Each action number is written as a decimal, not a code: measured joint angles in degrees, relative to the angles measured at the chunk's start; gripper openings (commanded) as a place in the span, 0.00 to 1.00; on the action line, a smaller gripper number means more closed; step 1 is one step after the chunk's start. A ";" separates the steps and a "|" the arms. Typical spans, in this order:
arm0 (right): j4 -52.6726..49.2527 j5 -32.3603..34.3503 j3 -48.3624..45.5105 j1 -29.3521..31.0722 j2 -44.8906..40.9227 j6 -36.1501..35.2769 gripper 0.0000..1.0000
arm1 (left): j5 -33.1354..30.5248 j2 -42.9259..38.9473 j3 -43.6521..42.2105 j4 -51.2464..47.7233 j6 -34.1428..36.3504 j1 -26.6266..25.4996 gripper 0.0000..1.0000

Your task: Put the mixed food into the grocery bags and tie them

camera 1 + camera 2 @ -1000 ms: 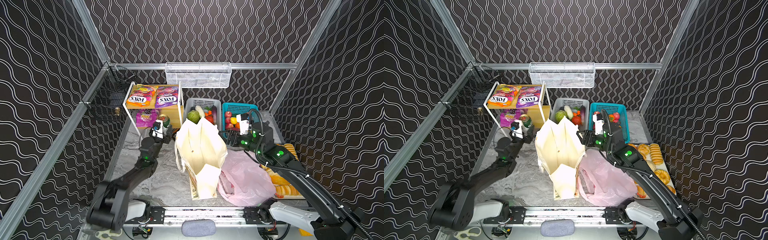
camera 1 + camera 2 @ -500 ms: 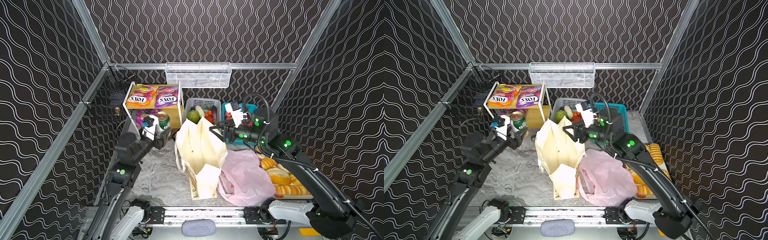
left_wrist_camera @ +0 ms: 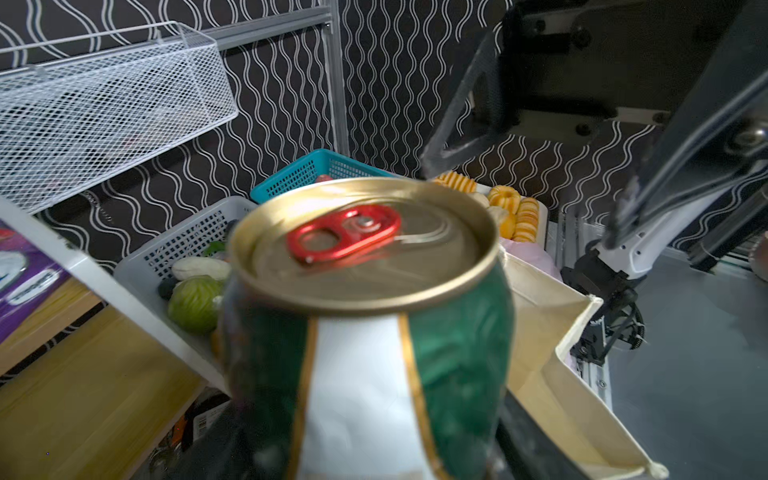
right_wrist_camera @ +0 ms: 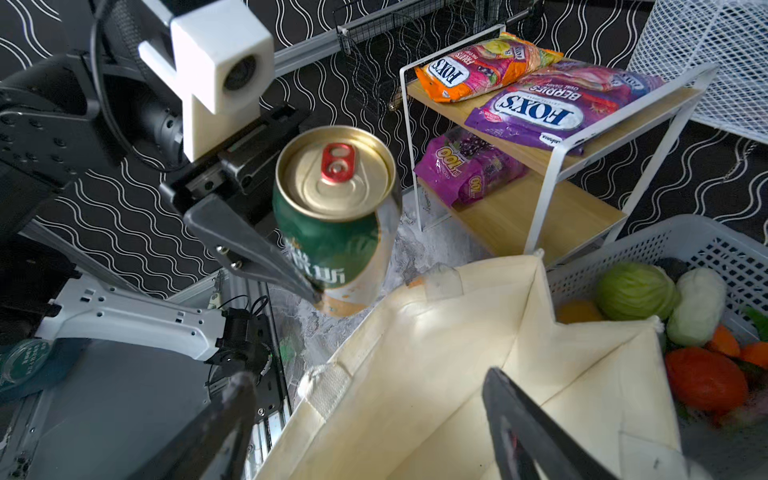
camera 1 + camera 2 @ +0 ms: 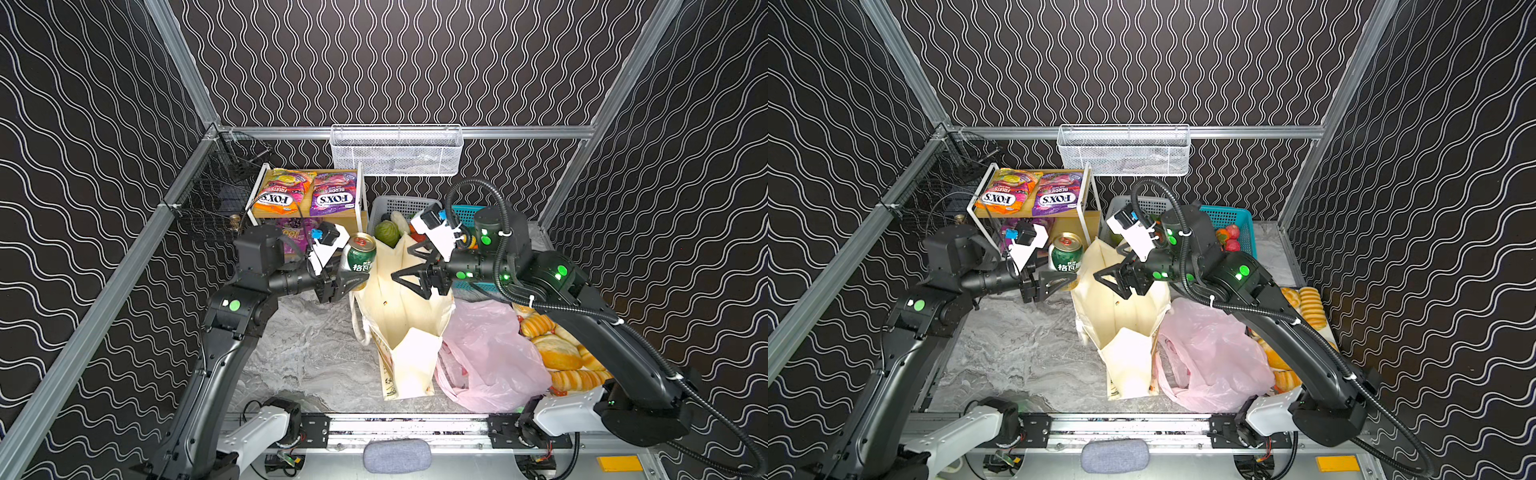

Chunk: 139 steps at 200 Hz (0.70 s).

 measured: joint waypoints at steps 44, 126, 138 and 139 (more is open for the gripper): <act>-4.98 -0.48 8.61 0.13 7.17 -1.05 0.90 | -6.34 4.20 4.61 -6.91 6.82 -8.17 0.22; -7.91 -3.56 10.45 0.22 10.58 -1.25 0.53 | -14.25 7.65 7.69 -11.13 11.43 -13.81 0.26; -7.61 -3.89 9.79 0.22 10.40 -0.94 0.44 | -14.86 7.56 7.41 -11.19 11.45 -14.01 0.35; -7.56 -3.78 9.68 0.22 10.36 -0.92 0.44 | -14.88 7.56 7.39 -11.19 11.45 -14.03 0.36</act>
